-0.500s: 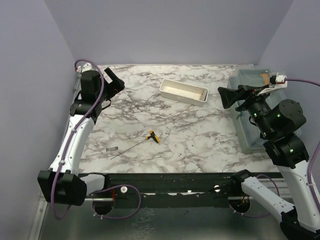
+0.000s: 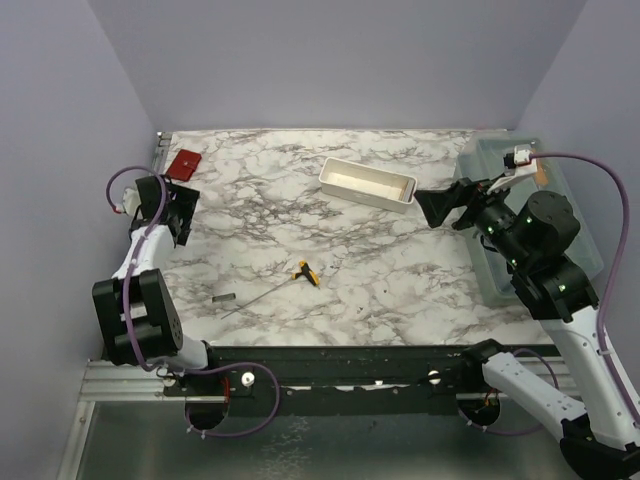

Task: Put the credit cards into the card holder
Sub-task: Move the card holder to the center of the board.

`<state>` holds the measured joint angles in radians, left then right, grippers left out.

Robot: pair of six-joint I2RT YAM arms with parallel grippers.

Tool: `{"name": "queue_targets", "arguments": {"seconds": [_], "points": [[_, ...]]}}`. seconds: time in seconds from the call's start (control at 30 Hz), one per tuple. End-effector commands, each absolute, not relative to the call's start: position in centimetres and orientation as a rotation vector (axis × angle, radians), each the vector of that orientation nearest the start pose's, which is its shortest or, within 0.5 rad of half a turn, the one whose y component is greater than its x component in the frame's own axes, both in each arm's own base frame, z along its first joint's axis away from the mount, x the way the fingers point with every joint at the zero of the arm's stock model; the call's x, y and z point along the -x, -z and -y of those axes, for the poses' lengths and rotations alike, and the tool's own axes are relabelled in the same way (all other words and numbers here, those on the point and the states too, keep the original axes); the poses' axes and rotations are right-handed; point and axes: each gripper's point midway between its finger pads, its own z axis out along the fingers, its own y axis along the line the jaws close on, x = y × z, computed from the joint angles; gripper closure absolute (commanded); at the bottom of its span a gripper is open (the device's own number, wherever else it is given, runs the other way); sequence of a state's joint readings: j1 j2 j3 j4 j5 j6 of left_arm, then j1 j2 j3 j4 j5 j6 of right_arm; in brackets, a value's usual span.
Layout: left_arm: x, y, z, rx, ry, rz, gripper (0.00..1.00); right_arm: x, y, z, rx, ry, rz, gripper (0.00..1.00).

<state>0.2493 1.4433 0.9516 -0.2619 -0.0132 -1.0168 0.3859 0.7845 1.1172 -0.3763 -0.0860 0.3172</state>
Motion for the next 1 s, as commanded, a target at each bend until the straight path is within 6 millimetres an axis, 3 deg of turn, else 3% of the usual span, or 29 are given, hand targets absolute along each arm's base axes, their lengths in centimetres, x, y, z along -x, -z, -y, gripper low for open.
{"name": "queue_targets", "arguments": {"seconds": [0.0,0.17,0.33,0.53,0.97], "points": [[-43.2,-13.2,-8.1,1.478,0.495,-1.611,0.01,-25.4,-39.2,-14.0,0.143,-0.651,-1.631,0.00],[-45.8,-11.8,-11.0,1.473,0.460,-1.433,0.01,-25.0,-40.0,-14.1,0.147,-0.666,-1.625,0.00],[-48.9,-9.0,-12.5,1.439,0.428,-1.425,0.09,-24.4,-40.3,-13.8,0.136,-0.670,-1.617,0.00],[-51.4,-5.5,-13.5,1.468,0.439,-1.433,0.18,-23.7,-40.8,-13.4,0.127,-0.665,-1.620,0.00],[-56.3,-2.0,-14.9,1.506,0.491,-1.402,0.39,-23.7,-41.2,-13.2,0.114,-0.659,-1.636,0.00]]}}
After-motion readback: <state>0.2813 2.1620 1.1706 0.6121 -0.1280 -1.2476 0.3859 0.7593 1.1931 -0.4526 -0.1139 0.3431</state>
